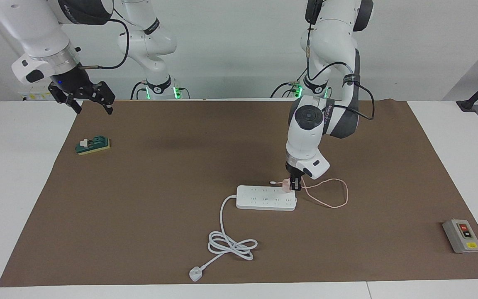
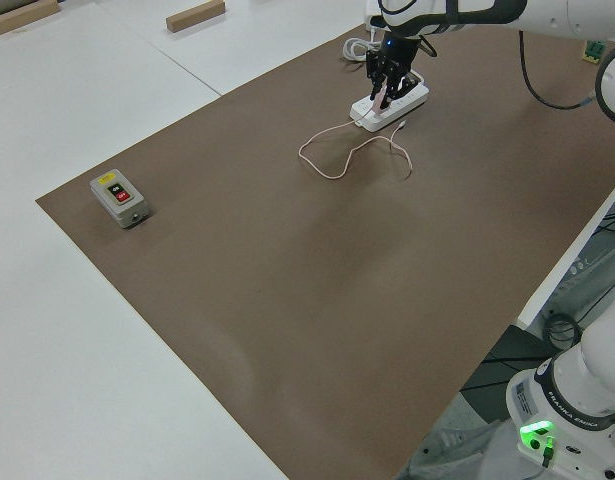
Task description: Plug charger into power strip
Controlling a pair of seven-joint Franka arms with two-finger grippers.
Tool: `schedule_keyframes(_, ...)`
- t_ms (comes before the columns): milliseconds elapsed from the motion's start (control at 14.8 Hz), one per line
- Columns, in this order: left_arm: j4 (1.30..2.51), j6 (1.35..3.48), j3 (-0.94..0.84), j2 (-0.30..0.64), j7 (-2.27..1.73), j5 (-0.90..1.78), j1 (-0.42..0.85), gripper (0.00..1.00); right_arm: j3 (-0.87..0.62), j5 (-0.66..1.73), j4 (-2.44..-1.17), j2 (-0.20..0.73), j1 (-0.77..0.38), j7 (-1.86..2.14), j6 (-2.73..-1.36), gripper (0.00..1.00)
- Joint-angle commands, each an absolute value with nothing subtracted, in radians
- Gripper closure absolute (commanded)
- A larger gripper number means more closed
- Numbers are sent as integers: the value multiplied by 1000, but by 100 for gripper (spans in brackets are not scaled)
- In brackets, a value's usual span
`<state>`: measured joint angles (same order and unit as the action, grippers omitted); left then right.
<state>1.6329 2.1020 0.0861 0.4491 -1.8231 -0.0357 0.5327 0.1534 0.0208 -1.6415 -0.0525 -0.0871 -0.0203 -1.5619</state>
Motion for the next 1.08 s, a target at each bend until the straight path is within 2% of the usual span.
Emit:
schedule_keyframes(0, 1624, 2115, 94, 465, -1816, -18, 540, 100, 143, 9, -1660, -67, -71, 2, -1569, 0)
schedule_keyframes(1016, 1643, 2121, 97, 463, -1789, -23, 529, 100, 109, 9, -1646, -46, -17, 3, -1565, 0)
